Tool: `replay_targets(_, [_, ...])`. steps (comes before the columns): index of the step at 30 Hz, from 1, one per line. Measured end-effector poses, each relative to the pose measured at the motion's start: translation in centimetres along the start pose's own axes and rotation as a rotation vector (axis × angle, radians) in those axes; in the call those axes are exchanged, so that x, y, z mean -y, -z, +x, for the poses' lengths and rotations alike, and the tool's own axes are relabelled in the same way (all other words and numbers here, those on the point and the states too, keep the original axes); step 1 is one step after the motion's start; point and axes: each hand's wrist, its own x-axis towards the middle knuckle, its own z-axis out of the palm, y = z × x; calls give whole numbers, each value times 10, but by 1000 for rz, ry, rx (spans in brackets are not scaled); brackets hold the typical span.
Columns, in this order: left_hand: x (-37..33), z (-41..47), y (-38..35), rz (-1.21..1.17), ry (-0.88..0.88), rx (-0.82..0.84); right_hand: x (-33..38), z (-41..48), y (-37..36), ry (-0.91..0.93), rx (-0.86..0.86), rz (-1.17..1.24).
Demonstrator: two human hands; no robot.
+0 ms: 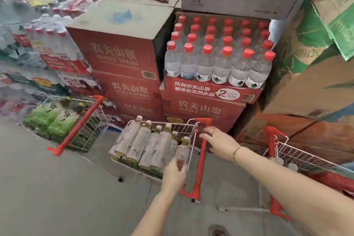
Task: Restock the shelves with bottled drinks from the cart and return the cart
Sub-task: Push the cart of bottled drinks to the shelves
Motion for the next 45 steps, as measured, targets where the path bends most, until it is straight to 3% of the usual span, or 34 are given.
replay_targets(6, [6, 38, -92, -80, 174, -179, -60, 70, -44, 322, 193, -174])
replay_targets(10, [11, 51, -140, -47, 167, -191, -85, 103, -64, 442, 306, -223])
replay_targets(17, [29, 55, -162, -187, 260, -365, -94, 126, -83, 605, 240, -200])
replay_targets(23, [54, 21, -161, -110, 306, -328, -81, 98, -115, 637, 165, -63])
replay_targets(32, [113, -80, -158, -44, 338, -279, -23, -1, -162, 529, 261, 80])
replay_targets(37, [125, -141, -182, -127, 378, -291, 3, -47, -171, 554, 387, -22])
replay_targets(45, [162, -238, -202, -146, 515, -354, 71, -121, -197, 632, 437, -158])
